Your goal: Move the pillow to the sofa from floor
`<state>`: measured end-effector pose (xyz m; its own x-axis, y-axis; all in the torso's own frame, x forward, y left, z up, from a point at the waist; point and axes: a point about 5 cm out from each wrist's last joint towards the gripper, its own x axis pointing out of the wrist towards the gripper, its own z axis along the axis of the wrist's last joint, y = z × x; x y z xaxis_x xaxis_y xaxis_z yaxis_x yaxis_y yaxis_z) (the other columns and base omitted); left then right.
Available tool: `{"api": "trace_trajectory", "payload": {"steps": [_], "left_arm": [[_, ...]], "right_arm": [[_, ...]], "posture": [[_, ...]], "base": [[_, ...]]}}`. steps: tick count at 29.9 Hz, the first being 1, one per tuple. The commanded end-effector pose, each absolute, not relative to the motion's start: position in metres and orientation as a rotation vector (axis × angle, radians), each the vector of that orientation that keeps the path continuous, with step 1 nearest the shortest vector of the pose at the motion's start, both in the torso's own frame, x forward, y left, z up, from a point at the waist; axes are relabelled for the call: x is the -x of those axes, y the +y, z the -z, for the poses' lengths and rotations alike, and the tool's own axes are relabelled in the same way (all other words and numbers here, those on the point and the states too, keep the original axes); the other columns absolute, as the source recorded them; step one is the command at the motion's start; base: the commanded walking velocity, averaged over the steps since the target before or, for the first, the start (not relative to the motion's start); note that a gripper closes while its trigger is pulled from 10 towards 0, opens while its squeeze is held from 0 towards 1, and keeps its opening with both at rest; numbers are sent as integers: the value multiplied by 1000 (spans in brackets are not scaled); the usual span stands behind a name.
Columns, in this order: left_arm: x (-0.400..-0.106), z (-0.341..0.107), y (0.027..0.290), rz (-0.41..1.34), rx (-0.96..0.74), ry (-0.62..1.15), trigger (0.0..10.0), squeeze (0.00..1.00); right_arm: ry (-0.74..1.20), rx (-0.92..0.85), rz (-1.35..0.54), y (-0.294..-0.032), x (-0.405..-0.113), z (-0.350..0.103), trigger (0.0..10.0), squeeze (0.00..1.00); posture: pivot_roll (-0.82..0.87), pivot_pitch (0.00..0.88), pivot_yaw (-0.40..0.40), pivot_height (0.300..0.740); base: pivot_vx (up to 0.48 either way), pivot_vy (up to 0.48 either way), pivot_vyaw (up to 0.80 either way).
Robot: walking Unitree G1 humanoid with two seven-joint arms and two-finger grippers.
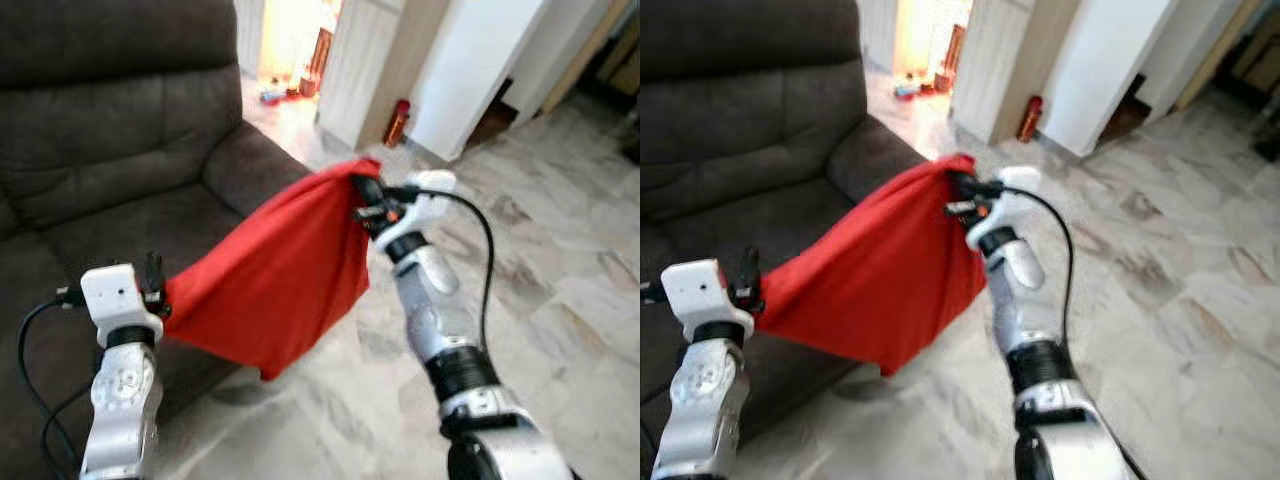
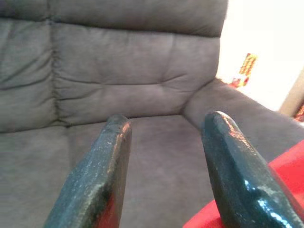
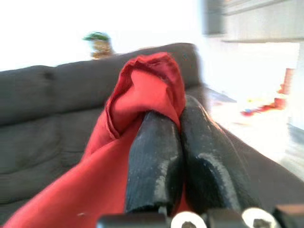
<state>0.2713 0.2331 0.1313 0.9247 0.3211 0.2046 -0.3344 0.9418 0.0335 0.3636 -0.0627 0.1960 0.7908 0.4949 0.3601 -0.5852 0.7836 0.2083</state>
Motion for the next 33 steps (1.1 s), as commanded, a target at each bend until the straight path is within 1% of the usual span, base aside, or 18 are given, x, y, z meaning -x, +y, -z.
{"api": "trace_trajectory", "payload": {"steps": [1, 3, 5, 10, 17, 33], "left_arm": [[-274, -132, 221, -298, -50, -212, 10000, 0], [-275, -131, 219, -291, -47, -207, 10000, 0], [-273, -131, 221, -300, -47, -203, 10000, 0], [-272, -129, 224, -310, -46, -197, 10000, 0], [-275, -131, 222, -304, -43, -201, 10000, 0], [-276, -131, 224, -298, -44, -197, 10000, 0]], "right_arm": [[-399, -292, -565, -79, -363, -213, 10000, 0], [-383, -297, -578, -79, -360, -207, 10000, 0], [-382, -302, -555, -83, -357, -204, 10000, 0], [-363, -291, -561, -86, -357, -201, 10000, 0], [-351, -288, -557, -87, -355, -199, 10000, 0], [-328, -286, -542, -89, -354, -191, 10000, 0]], "posture": [[276, 17, -220, 740], [283, 17, -222, 740], [278, 19, -221, 740], [274, 19, -219, 740], [277, 4, -213, 740], [288, 0, -207, 740]], "base": [[0, 0, 0], [0, 0, 0], [0, 0, 750], [0, 0, 750], [0, 0, 750], [0, 0, 748]]}}
